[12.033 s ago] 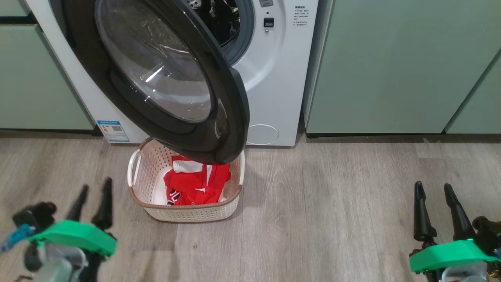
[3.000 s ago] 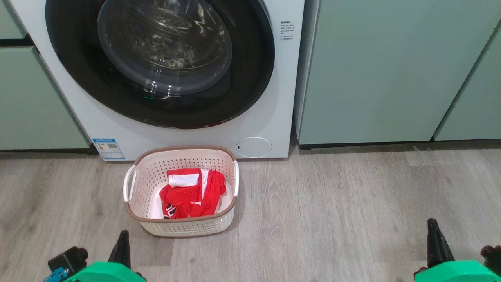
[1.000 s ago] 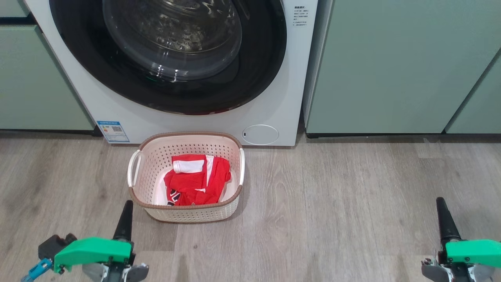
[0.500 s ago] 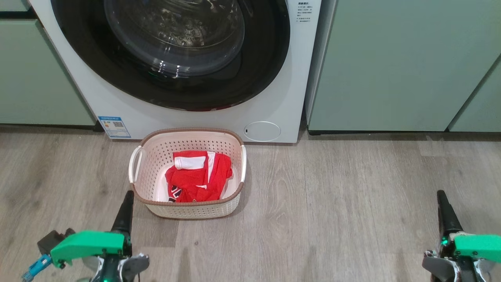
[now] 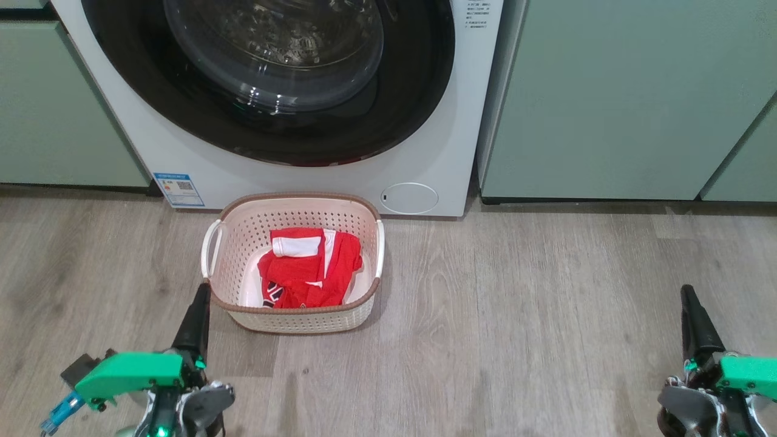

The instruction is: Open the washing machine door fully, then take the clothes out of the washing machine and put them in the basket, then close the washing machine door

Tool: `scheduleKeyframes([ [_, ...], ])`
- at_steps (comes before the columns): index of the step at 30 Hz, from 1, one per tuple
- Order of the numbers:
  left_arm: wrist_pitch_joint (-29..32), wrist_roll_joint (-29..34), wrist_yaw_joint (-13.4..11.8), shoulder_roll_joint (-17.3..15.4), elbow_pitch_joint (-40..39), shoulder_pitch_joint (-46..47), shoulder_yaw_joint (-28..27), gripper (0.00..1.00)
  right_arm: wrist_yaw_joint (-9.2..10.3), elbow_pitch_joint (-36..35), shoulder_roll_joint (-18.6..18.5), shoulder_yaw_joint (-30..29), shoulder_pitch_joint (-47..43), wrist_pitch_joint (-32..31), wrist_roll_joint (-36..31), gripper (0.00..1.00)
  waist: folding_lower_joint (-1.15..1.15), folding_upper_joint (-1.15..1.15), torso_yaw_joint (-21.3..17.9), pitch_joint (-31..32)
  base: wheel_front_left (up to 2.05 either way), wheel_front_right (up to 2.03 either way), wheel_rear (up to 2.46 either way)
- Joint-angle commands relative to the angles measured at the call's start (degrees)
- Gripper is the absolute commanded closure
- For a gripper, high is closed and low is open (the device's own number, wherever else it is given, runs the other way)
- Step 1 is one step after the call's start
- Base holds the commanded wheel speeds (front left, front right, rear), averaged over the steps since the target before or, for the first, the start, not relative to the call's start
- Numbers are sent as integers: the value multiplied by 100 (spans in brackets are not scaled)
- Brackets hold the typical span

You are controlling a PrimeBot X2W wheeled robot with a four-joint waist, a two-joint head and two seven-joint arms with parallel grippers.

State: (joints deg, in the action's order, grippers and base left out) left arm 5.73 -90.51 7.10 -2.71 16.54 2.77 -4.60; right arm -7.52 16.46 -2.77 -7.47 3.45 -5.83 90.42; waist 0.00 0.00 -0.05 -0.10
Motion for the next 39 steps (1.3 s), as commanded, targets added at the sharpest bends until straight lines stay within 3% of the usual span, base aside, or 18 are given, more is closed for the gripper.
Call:
scheduleKeyframes([
  [1, 72, -144, 38, -18, -244, 341, -193, 100, 3, -242, -11, 94, 271, -62, 153, 100, 0, 0, 4, -6, 0, 0, 0],
  [39, 76, -165, 39, -17, -250, 342, -193, 100, 3, -244, -10, 94, 273, -66, 174, 100, 0, 0, 5, -8, 0, 0, 0],
])
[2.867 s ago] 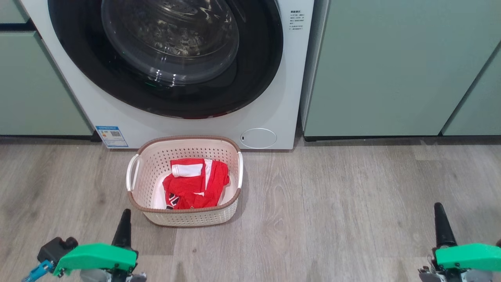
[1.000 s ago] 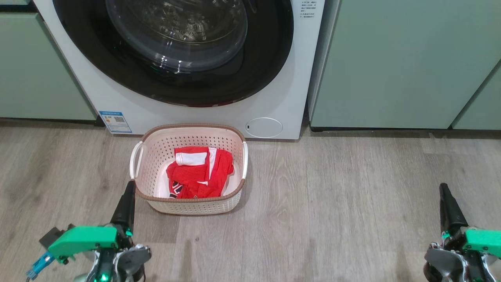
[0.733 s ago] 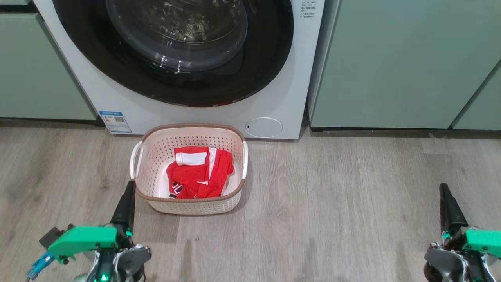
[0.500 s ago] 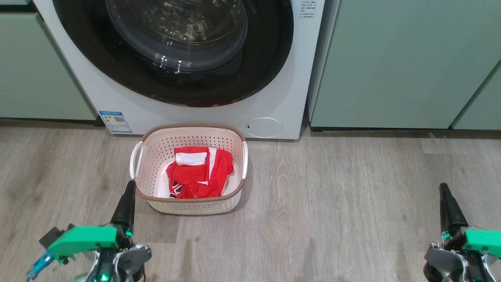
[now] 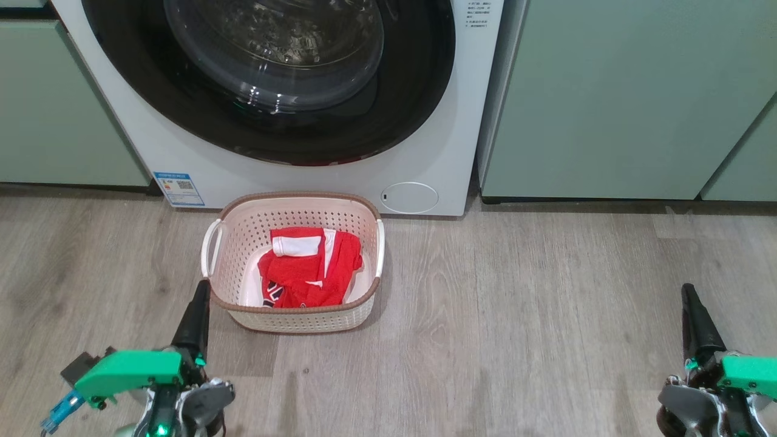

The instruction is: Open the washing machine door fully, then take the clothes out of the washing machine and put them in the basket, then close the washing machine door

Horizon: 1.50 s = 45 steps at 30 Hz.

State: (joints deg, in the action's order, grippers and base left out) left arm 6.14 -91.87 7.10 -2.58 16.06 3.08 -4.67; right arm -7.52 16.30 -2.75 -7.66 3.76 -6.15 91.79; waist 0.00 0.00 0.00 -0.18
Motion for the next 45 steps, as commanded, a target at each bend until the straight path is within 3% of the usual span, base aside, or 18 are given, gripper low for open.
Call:
scheduleKeyframes([
  [1, 36, -29, 39, -30, -202, 311, -185, 100, 3, -227, -13, 114, 242, -35, 37, 100, 0, 0, 0, 0, 0, 0, 0],
  [45, 35, -29, 39, -30, -202, 311, -184, 100, 3, -227, -13, 114, 242, -34, 38, 100, 0, 0, 0, 0, 0, 0, 0],
])
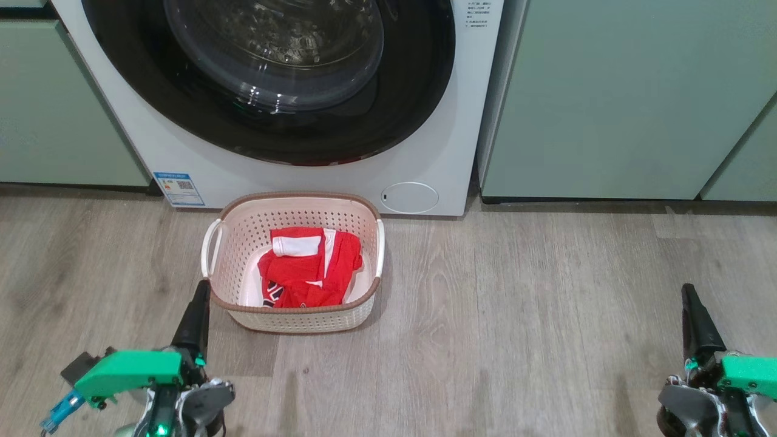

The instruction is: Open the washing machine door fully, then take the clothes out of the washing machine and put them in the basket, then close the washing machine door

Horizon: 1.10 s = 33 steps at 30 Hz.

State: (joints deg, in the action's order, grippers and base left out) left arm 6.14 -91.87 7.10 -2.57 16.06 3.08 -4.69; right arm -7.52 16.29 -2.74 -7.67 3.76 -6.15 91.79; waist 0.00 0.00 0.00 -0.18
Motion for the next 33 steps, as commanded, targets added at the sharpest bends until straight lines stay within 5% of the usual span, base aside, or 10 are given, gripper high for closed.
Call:
scheduleKeyframes([
  [1, 35, -29, 39, -31, -202, 310, -183, 100, 3, -226, -14, 116, 242, -34, 38, 100, 0, 0, 0, 0, 0, 0, 0],
  [33, 35, -30, 39, -31, -202, 310, -183, 100, 3, -226, -14, 116, 242, -34, 39, 100, 0, 0, 0, 0, 0, 0, 0],
])
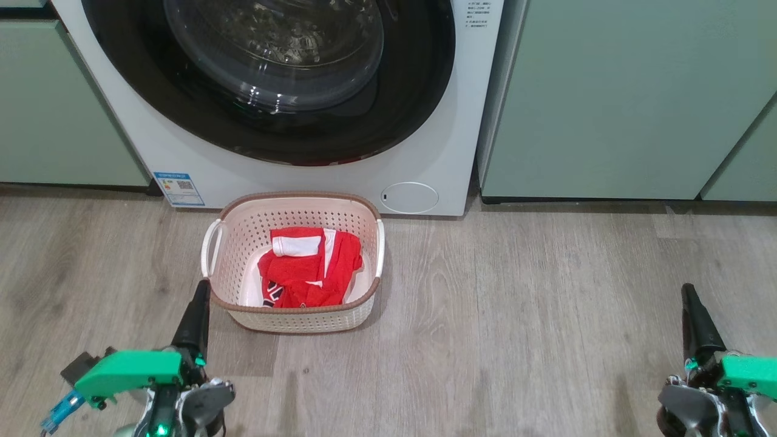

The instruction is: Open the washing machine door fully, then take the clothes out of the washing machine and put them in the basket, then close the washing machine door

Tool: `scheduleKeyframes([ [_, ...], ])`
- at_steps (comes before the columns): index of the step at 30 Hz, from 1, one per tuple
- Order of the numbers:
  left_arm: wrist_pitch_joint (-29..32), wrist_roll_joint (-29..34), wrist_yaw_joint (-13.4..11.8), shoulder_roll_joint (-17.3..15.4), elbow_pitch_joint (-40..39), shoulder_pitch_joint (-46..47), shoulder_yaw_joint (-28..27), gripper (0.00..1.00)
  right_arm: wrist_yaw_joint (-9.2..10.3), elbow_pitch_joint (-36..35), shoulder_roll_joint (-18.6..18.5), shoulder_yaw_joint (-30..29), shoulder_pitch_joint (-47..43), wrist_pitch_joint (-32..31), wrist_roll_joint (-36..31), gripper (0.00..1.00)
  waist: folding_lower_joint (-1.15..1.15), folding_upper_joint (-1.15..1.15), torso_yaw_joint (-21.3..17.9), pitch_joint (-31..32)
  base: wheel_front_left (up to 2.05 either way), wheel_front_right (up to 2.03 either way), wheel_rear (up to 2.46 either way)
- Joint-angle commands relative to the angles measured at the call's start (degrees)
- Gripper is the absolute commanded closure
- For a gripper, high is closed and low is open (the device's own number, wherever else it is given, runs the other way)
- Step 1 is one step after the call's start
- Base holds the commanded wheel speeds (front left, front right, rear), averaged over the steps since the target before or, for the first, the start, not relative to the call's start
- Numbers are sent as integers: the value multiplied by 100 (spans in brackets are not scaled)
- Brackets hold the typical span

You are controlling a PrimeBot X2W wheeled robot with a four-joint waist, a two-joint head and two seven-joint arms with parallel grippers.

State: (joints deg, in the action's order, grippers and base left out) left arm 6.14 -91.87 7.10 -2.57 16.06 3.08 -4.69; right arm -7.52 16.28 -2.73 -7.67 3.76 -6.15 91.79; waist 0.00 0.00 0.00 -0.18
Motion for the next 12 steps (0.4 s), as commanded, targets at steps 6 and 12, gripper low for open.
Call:
scheduleKeyframes([
  [6, 35, -30, 39, -31, -202, 310, -183, 100, 3, -225, -15, 116, 242, -34, 39, 100, 0, 0, 0, 0, 0, 0, 0],
  [12, 35, -30, 39, -31, -202, 310, -183, 100, 3, -225, -15, 116, 242, -34, 39, 100, 0, 0, 0, 0, 0, 0, 0],
])
